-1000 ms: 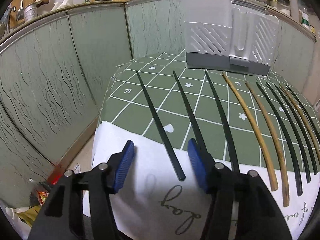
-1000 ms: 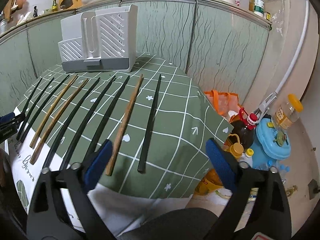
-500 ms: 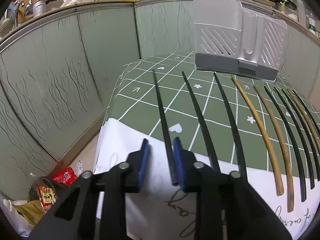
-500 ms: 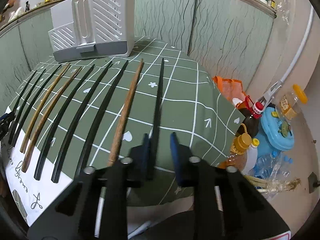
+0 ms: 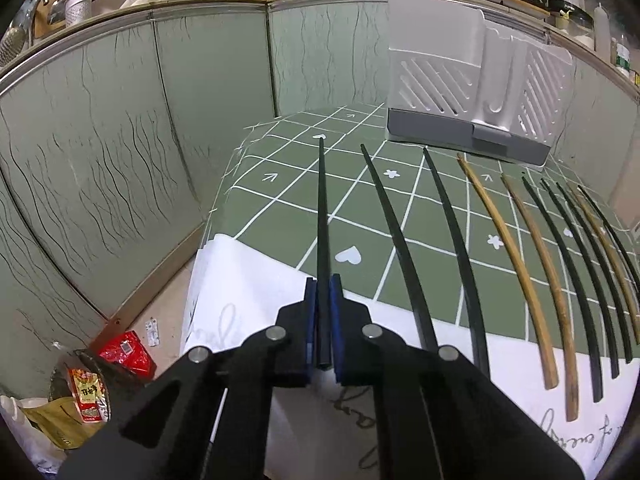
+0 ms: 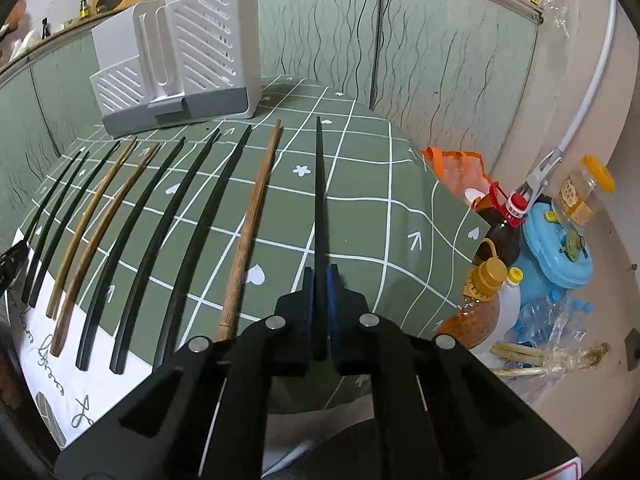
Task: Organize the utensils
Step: 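Lift the black chopstick with the left tool while the right tool lifts its chopstick toward the holder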
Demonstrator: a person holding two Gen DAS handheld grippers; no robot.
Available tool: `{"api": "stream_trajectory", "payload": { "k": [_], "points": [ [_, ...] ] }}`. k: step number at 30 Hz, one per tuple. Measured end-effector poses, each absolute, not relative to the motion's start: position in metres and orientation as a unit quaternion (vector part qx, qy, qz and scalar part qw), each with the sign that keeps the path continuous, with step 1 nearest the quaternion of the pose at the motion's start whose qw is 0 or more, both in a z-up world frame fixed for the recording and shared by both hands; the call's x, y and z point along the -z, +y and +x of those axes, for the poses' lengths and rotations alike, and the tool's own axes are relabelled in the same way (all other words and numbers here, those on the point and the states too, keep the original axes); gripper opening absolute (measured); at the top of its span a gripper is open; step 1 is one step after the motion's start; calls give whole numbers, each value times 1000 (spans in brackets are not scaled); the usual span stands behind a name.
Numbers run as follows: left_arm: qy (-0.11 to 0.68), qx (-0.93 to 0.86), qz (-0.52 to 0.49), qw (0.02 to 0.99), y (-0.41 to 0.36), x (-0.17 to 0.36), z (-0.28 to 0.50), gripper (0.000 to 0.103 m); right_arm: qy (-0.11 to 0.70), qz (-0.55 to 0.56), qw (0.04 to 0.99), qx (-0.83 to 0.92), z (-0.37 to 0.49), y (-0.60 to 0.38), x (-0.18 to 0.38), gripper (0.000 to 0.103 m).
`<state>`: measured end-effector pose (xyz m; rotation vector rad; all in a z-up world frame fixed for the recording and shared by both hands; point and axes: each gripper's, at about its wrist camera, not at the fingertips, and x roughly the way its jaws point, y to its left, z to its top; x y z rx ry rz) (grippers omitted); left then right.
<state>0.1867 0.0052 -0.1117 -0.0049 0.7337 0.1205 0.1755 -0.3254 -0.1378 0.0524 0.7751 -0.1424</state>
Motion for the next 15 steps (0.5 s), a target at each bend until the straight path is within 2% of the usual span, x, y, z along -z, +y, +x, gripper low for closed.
{"api": "stream_trajectory", "payload": {
  "k": [15],
  "points": [
    [330, -32, 3, 943, 12, 66, 162, 8, 350, 24, 935, 53, 152, -327, 98, 6]
  ]
}}
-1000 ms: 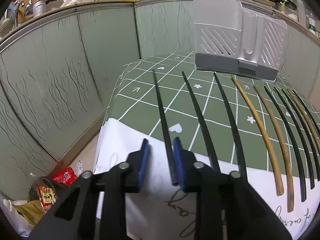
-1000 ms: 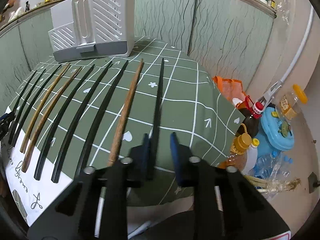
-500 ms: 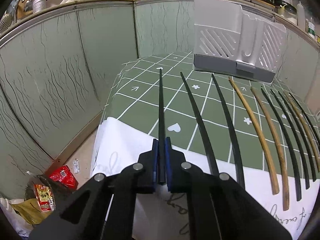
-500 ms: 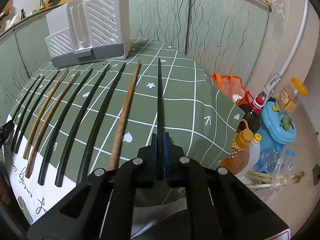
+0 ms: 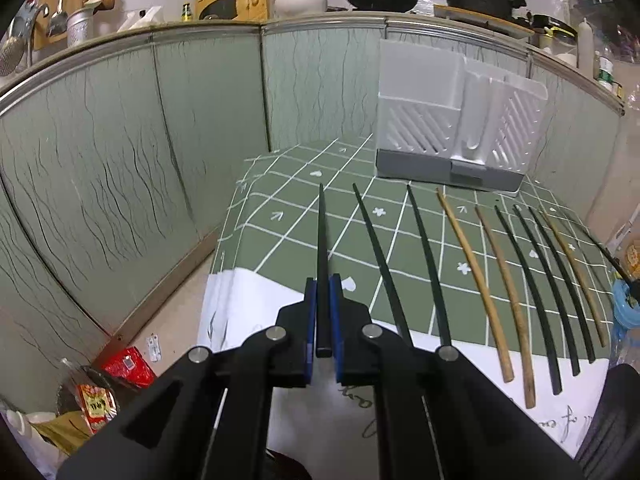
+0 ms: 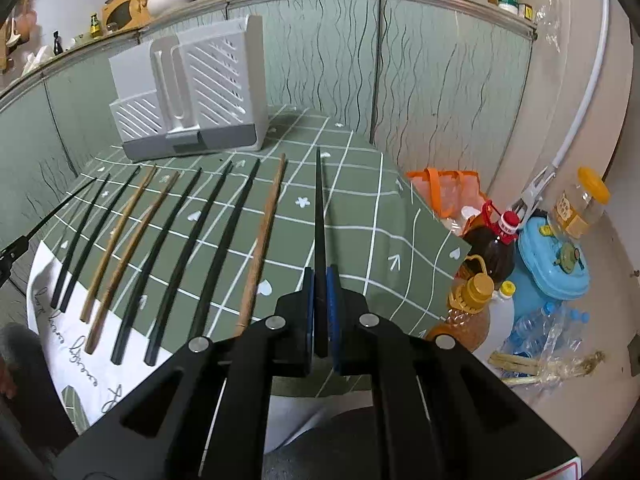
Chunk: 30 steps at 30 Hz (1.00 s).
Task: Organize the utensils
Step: 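Lift the black chopstick with the left tool while the right tool lifts its chopstick toward the holder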
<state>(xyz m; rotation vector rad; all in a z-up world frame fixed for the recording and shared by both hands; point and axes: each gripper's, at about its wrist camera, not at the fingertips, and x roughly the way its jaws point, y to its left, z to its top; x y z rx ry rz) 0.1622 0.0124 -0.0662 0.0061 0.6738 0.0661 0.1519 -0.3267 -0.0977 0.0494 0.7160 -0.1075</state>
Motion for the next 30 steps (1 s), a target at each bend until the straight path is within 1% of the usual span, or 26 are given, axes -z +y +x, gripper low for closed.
{"api": "stream_trajectory", "payload": {
  "k": [12, 30],
  "points": [
    [320, -1, 20, 947, 12, 28, 154, 8, 326, 11, 945, 36, 144, -326, 66, 6],
    [265, 20, 29, 964, 19, -40, 157, 8, 272, 2, 962, 20, 143, -334, 5, 6]
  ]
}}
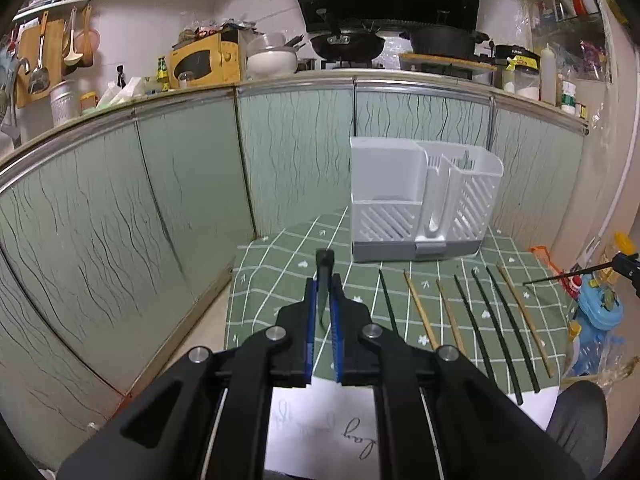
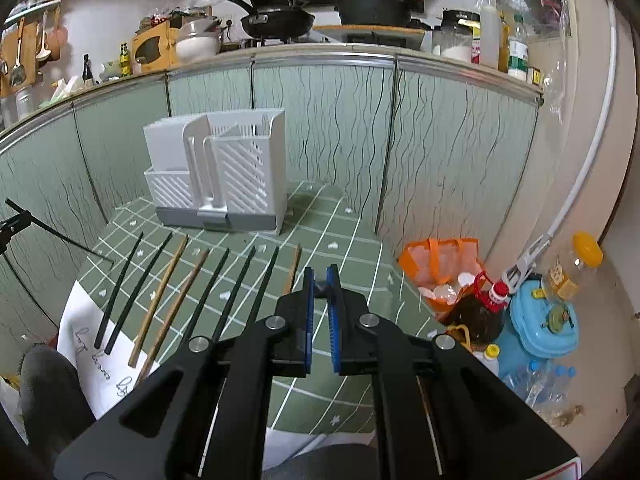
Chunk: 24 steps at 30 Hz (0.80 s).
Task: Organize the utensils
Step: 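Lift the black chopstick with the left tool while the right tool lifts its chopstick toward the holder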
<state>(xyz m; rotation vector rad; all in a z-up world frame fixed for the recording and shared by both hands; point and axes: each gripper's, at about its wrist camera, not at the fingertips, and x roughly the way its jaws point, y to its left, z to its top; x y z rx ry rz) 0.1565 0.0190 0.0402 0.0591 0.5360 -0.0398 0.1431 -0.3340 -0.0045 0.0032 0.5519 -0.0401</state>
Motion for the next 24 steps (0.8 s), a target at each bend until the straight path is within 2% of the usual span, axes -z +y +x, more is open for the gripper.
{"api": "stream_trajectory", "payload": {
  "k": [24],
  "points": [
    [257, 71, 6, 964, 28, -77, 174, 8, 259, 11, 965, -26, 167, -336, -49, 6]
  ]
}}
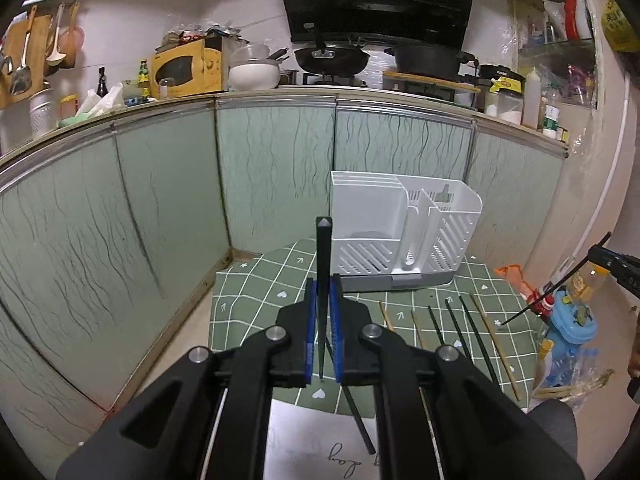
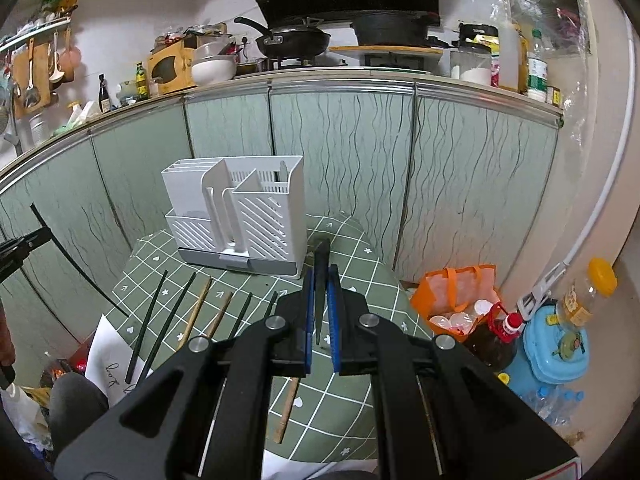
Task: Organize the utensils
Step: 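Lift the black chopstick with the left tool while the right tool lifts its chopstick toward the holder, then lower the chopstick into the holder and open the left tool while the right tool releases its chopstick there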
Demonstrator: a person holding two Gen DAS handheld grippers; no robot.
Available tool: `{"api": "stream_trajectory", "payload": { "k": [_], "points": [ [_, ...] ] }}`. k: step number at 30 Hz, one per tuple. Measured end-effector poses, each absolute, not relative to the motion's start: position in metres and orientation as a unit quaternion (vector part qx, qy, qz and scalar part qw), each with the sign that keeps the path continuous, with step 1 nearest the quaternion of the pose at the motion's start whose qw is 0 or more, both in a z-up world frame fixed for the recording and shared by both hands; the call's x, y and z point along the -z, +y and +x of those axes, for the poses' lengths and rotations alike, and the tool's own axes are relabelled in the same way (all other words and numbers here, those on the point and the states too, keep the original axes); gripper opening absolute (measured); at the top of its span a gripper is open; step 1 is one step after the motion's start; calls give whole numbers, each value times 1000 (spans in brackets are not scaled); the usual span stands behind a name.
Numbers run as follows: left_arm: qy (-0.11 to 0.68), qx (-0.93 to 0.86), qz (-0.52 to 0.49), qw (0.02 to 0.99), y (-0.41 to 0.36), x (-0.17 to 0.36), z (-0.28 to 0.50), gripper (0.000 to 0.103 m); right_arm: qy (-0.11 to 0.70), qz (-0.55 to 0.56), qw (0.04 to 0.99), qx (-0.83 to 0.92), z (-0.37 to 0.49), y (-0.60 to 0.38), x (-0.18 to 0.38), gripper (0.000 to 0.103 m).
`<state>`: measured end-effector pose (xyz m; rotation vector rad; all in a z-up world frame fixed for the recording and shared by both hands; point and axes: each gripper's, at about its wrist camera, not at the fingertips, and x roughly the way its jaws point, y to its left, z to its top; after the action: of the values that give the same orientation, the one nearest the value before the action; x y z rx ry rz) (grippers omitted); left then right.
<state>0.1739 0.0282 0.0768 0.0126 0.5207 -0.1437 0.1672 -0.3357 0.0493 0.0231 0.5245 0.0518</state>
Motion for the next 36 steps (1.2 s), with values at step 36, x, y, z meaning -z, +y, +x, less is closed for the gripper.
{"api": "stream_trajectory", "payload": {
  "k": [36],
  "points": [
    [225, 274, 15, 935, -50, -169, 278, 8, 224, 29, 960, -163, 249, -348, -166, 6]
  ]
}}
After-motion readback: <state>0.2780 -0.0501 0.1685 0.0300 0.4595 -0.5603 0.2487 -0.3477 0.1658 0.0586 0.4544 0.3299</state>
